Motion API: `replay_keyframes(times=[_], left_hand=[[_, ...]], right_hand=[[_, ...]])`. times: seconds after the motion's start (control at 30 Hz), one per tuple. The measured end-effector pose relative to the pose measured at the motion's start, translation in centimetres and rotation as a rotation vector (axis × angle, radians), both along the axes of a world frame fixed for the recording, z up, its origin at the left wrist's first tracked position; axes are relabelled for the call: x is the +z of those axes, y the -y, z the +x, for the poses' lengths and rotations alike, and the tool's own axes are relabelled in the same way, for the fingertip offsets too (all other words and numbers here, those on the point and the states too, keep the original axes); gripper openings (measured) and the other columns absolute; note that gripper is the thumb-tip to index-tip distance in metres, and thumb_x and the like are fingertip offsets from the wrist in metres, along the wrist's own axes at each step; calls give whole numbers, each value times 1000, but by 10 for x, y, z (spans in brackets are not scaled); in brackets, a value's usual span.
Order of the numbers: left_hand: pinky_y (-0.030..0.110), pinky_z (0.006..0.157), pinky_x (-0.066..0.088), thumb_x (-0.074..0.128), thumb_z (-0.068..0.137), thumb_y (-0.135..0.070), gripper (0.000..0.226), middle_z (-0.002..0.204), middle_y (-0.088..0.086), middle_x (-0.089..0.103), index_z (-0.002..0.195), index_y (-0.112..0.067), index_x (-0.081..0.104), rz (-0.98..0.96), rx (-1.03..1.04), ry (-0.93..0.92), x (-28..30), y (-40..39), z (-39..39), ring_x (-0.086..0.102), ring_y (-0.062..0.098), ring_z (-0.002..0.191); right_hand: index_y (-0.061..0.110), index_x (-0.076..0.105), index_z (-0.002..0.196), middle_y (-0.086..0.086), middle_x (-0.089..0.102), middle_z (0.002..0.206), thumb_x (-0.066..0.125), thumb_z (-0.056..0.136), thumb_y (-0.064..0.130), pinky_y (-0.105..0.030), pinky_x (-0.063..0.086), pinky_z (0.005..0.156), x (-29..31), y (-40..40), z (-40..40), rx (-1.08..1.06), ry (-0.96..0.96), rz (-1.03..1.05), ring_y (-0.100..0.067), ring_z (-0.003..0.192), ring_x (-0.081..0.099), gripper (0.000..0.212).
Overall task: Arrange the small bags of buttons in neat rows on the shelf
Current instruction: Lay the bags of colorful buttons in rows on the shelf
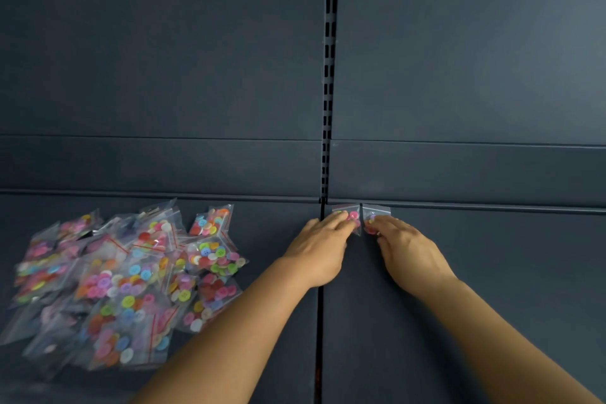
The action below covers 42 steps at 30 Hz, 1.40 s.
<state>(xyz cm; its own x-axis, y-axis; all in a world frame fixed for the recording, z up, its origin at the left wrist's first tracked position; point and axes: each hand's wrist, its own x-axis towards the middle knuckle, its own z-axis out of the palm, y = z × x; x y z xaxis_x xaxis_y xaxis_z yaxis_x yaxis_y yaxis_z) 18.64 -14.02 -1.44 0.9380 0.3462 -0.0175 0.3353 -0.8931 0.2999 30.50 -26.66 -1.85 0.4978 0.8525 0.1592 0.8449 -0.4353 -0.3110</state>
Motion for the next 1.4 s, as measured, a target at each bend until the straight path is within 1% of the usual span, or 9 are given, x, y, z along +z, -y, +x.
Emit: replay_keyframes(times=[0.23, 0.5, 0.73, 0.93, 1.0, 1.1, 1.2, 1.3, 1.4], left_hand=[[34, 116, 6, 40, 100, -20, 56, 159, 4, 6, 150, -21, 15, 23, 100, 56, 16, 7, -20, 6, 21, 145], [32, 113, 20, 50, 95, -29, 60, 150, 3, 28, 147, -20, 22, 168, 272, 225, 32, -16, -109, 22, 20, 139], [34, 111, 25, 47, 94, -32, 58, 145, 0, 34, 146, -23, 21, 188, 455, 204, 28, -68, -190, 30, 19, 134], [38, 118, 12, 32, 101, -33, 50, 157, -2, 14, 149, -22, 19, 155, 428, 11, 9, -107, -233, 7, 18, 145], [36, 117, 12, 36, 101, -28, 45, 154, -3, 24, 145, -23, 31, 151, 382, 51, 3, -111, -240, 13, 18, 144], [30, 112, 25, 46, 97, -22, 35, 140, -5, 43, 132, -21, 51, 126, 369, 194, 1, -115, -244, 32, 14, 132], [31, 105, 33, 48, 96, -26, 38, 137, -7, 44, 134, -23, 48, 128, 430, 247, 1, -122, -243, 35, 15, 123], [34, 103, 32, 51, 94, -33, 51, 138, -7, 45, 142, -27, 34, 153, 458, 195, -2, -130, -240, 35, 19, 122], [37, 104, 31, 48, 93, -41, 53, 136, -3, 46, 142, -25, 34, 99, 499, 211, -3, -135, -237, 35, 22, 124]], right_hand=[[20, 46, 133, 3, 45, 141, 44, 95, 28, -31, 27, 108, 12, -8, -19, 17, 75, -51, -18, 131, 39, 39], [24, 32, 143, 3, 29, 151, 45, 94, 41, -38, 18, 113, 38, -52, -100, 137, 88, -23, -18, 139, 25, 54], [27, 36, 141, 6, 32, 147, 44, 95, 38, -34, 20, 111, 35, -101, -170, 246, 27, -12, -17, 135, 29, 48], [29, 37, 141, 4, 35, 147, 37, 98, 34, -39, 25, 111, 12, -131, -204, 211, -107, -118, -24, 136, 30, 43], [31, 44, 136, 8, 40, 143, 36, 99, 30, -38, 30, 110, 5, -135, -209, 210, -138, -110, -23, 132, 35, 38], [26, 60, 118, 6, 55, 128, 39, 97, 19, -34, 38, 103, 1, -140, -212, 166, -205, -13, -22, 120, 47, 31], [22, 61, 116, 0, 61, 119, 48, 94, 19, -32, 45, 94, 5, -146, -213, 58, -273, 46, -24, 112, 53, 26], [19, 49, 130, -5, 60, 122, 57, 90, 26, -35, 45, 94, 7, -150, -212, -47, -324, 10, -28, 113, 52, 42], [19, 42, 137, -3, 59, 125, 63, 85, 28, -35, 46, 92, 8, -155, -210, -111, -396, -10, -28, 117, 50, 57]])
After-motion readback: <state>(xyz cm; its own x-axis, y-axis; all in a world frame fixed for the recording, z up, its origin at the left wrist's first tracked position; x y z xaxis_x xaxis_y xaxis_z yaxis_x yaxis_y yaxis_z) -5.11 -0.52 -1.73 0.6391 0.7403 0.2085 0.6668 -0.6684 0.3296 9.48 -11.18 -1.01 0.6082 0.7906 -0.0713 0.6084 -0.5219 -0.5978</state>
